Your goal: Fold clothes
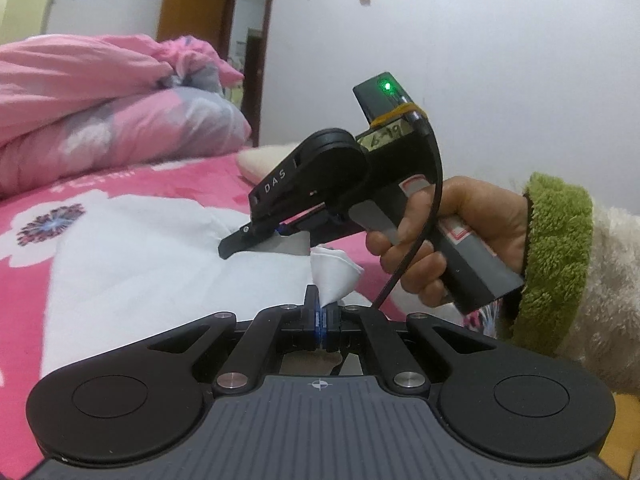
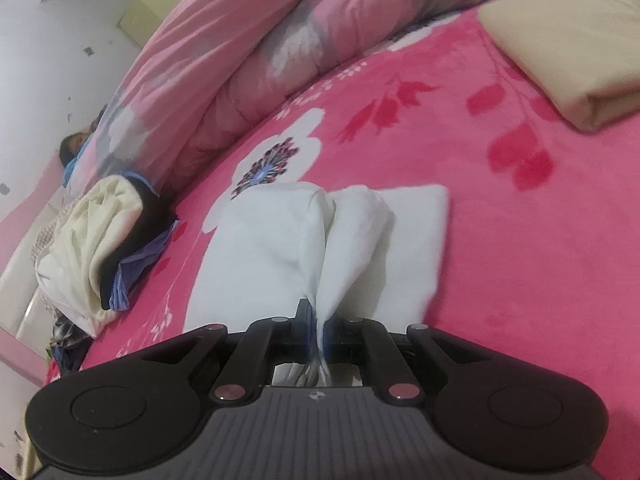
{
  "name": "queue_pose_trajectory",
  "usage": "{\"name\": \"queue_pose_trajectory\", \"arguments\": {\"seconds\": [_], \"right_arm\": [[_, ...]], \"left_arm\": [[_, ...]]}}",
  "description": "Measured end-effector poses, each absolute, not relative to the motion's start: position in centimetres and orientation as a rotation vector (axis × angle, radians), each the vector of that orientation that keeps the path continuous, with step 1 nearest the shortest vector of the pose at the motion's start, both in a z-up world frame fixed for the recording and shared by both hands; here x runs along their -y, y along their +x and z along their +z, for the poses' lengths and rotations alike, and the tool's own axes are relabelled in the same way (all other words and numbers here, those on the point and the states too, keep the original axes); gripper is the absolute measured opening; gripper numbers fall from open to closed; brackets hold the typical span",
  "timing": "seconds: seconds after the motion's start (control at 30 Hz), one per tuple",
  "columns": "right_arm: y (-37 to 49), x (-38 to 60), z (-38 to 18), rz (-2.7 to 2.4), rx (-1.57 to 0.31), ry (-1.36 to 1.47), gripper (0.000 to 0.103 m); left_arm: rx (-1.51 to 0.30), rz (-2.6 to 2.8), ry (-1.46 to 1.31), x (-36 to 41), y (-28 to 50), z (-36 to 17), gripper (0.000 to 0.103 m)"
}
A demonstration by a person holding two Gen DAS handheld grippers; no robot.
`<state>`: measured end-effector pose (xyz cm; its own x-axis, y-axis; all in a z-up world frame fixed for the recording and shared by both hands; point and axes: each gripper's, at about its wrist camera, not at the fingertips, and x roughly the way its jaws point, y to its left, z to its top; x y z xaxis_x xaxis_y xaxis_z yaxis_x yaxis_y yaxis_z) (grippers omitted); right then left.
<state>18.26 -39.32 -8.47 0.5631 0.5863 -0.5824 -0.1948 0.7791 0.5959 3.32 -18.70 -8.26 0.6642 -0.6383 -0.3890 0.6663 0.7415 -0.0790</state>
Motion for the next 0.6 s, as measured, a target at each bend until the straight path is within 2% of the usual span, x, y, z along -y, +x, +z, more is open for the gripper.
{"name": "queue_pose_trajectory", "arguments": {"seconds": [0.07,0.13,0.2,0.27,0.33,0.4,0.47,0.5,0.6], "right_arm": [[18.1,40.2,-9.1,0.481,-0.862,0.541,0.008],[17.2,41.6,-9.1,0.481,-0.845,0.579,0.018],[15.6,43.4,-8.7,0.456,-0.806,0.603,0.048],[13.3,45.6,-8.2,0.419,-0.759,0.627,0.049],[10.6,47.7,-7.9,0.385,-0.73,0.686,0.049],[7.6,49.3,-8.0,0.361,-0.7,0.763,0.05],[4.6,50.8,-8.1,0.336,-0.669,0.835,0.05],[3.3,51.0,-8.2,0.321,-0.656,0.859,0.05],[0.4,50.4,-8.2,0.305,-0.628,0.908,0.05]], "left_arm": [[-0.432,-0.747,0.094,19.2,3.7,-8.5,0.0],[-0.449,-0.755,0.12,19.6,4.1,-8.8,0.0],[-0.468,-0.766,0.137,19.7,4.1,-8.8,0.0],[-0.488,-0.777,0.154,19.9,4.1,-8.8,0.002],[-0.508,-0.799,0.131,19.6,3.9,-8.7,0.019],[-0.522,-0.826,0.089,19.2,3.5,-8.5,0.046],[-0.521,-0.835,0.053,18.7,2.8,-8.3,0.058],[-0.518,-0.835,0.04,18.4,2.3,-8.2,0.062],[-0.523,-0.797,0.034,16.8,1.0,-7.3,0.063]]}}
